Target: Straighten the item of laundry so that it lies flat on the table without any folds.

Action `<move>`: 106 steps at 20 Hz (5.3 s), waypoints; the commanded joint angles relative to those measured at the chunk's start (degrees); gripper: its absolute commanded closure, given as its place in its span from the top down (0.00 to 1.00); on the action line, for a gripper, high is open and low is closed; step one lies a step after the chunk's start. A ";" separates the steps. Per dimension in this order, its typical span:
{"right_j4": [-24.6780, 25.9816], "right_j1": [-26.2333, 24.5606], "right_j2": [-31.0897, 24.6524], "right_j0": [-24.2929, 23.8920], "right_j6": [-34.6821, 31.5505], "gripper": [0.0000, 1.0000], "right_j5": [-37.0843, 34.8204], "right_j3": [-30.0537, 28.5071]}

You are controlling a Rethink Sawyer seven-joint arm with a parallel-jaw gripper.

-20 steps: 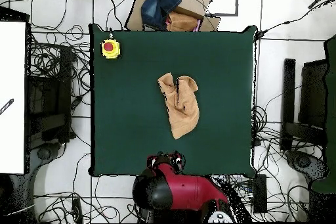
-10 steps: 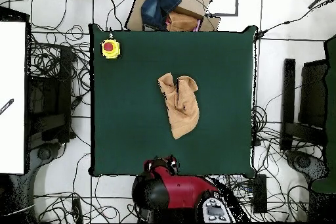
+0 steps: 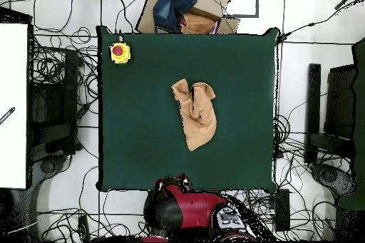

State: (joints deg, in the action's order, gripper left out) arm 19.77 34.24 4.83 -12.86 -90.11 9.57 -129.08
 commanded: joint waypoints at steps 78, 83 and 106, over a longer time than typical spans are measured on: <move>-9.28 -20.09 -4.89 0.39 -2.06 1.00 -34.99 51.75; -9.05 -22.78 -5.77 -0.08 -2.11 1.00 -37.66 57.14; -6.08 -26.25 -6.36 -1.10 -5.93 1.00 -31.25 44.54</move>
State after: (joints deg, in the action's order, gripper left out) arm 12.62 11.42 3.41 -14.73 -90.11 -23.29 -79.63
